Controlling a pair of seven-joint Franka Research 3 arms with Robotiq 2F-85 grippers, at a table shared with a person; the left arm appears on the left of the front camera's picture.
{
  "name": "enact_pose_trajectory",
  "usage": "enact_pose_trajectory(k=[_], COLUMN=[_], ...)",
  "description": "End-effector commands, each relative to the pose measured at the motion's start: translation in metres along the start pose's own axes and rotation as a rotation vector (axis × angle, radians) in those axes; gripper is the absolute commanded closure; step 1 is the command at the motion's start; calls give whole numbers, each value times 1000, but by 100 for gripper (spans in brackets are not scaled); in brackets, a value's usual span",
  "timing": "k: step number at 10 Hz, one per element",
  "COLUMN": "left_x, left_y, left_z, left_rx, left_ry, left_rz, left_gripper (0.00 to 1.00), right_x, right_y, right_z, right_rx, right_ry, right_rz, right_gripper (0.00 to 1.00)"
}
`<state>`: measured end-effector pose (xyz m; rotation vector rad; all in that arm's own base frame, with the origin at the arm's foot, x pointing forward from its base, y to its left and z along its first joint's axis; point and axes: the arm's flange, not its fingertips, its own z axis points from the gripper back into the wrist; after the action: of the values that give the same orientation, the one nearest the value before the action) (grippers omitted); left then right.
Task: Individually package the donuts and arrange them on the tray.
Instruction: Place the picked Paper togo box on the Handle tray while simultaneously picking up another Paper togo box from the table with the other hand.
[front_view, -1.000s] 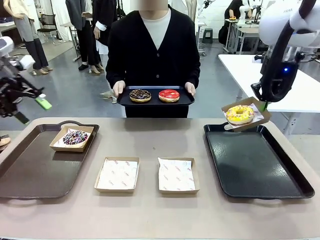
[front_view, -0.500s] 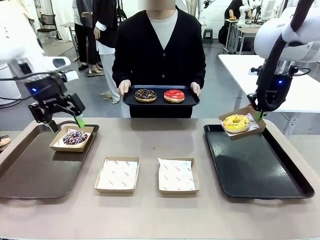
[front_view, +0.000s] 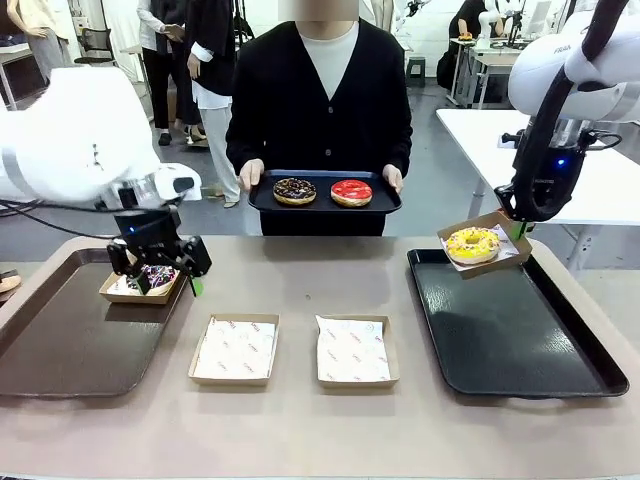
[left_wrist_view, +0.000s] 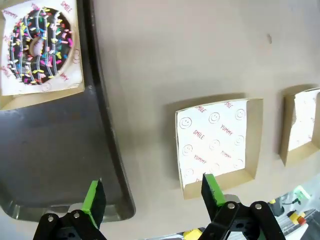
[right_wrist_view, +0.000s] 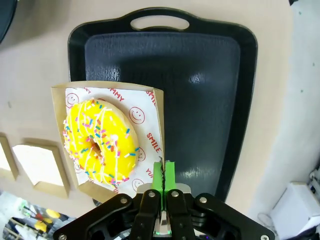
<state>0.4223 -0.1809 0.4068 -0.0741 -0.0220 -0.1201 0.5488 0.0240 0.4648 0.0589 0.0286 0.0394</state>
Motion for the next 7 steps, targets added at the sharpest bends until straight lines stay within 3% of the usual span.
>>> enact_pose_trajectory(k=[1, 4, 7], left_x=[-8, -22, -23], left_y=[-14, -32, -41], left_z=[-23, -51, -62], left_rx=[62, 99, 48], left_ry=[-38, -45, -25], left_rz=[10, -7, 2], left_gripper=[0, 0, 0], right_x=[-1, -1, -1], right_y=[-1, -1, -1], right_z=[2, 2, 2], right_rx=[-4, -4, -4], right_ry=[-3, -3, -3], right_rz=[1, 1, 1], right_gripper=[99, 99, 99])
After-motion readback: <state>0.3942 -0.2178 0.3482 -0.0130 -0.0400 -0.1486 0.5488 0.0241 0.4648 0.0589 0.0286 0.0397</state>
